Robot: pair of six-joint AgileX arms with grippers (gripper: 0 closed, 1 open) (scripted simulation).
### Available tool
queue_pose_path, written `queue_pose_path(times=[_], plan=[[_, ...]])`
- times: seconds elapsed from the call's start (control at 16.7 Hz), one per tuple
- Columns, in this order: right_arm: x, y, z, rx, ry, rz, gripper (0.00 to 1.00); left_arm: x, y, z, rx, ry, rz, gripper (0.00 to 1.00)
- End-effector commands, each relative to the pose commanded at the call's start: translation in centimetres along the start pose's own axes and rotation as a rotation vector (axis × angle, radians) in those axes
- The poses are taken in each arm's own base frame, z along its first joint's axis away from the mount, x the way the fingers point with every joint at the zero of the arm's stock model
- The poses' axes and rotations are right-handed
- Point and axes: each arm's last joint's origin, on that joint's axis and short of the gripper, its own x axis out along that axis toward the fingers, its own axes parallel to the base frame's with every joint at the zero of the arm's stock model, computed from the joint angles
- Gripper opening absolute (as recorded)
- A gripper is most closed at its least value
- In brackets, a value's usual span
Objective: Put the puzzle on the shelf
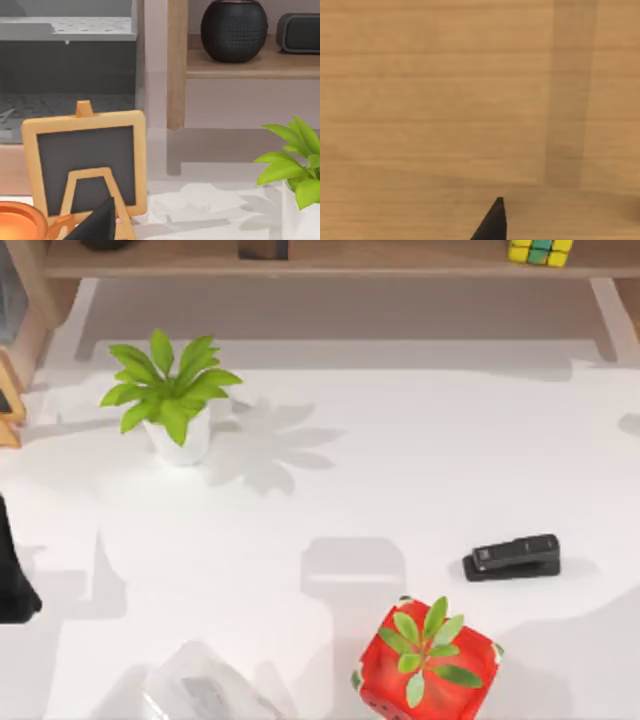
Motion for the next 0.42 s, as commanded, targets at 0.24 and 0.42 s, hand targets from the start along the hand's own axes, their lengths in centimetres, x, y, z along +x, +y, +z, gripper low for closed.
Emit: queue_pose_path(times=[0.24, 0.42], plan=[[0.00, 0.00, 0.00, 0.000, 0.000, 0.000, 1.00, 0.00, 0.00, 0.00, 0.000, 0.000, 0.000, 1.00], [0.00, 0.00, 0.00, 0.000, 0.000, 0.000, 1.00, 0.00, 0.00, 0.00, 0.000, 0.000, 0.000, 1.00]])
